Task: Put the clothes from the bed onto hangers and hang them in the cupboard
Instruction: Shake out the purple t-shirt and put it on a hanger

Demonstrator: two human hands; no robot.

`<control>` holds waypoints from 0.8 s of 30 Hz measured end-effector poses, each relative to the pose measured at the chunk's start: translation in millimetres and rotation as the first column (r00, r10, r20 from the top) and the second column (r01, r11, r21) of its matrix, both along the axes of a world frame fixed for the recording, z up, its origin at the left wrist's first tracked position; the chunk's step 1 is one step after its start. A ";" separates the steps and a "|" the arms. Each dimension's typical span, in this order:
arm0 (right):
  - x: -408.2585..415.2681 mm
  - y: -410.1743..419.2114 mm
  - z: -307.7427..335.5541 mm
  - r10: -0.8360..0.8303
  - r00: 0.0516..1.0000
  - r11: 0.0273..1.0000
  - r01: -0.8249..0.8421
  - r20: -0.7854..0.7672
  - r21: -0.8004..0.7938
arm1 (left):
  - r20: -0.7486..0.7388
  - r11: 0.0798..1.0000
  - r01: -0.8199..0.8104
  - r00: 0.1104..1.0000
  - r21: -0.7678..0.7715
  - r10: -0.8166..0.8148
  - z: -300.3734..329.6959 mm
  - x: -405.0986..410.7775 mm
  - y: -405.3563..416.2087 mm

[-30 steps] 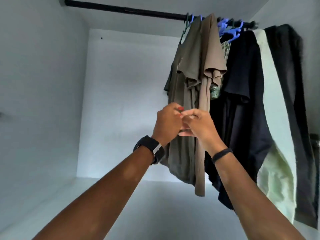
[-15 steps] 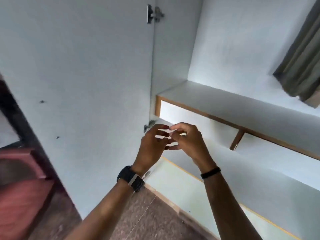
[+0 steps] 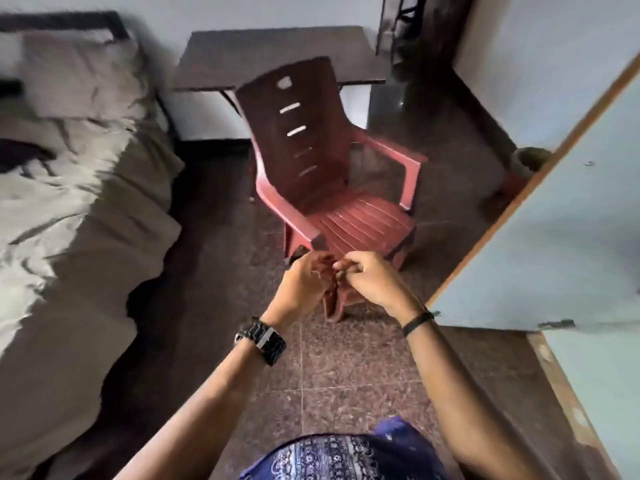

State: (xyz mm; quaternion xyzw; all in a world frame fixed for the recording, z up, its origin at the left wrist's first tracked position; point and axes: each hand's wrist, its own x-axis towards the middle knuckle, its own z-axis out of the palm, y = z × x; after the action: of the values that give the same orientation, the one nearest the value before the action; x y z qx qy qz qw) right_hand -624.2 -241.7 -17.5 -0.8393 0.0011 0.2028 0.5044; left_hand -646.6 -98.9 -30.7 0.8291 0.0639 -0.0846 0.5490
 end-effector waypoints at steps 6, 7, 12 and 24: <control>42.0 165.1 -10.1 0.393 0.920 0.919 -0.391 0.016 -0.058 | -0.028 0.942 -0.335 0.942 -0.017 0.334 -12.4 -7.9 141.4; 48.1 184.2 -13.0 0.422 0.906 0.905 -0.423 -0.028 -0.053 | -0.051 0.926 -0.377 0.926 -0.025 0.375 -15.1 -7.7 158.2; 91.0 292.1 -34.9 0.598 0.796 0.797 -0.603 -0.094 -0.038 | -0.118 0.841 -0.539 0.839 -0.049 0.531 -28.9 10.0 248.5; 239.9 552.5 -4.2 0.812 0.583 0.582 -0.812 -0.030 -0.041 | -0.059 0.577 -0.814 0.581 -0.068 0.812 -6.9 124.5 471.8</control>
State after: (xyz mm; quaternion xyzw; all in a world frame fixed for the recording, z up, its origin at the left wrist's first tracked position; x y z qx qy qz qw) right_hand -384.3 310.8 -21.7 -0.7587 -0.3751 0.4142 0.3348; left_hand -522.0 372.9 -37.6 0.6821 0.4382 0.1646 0.5617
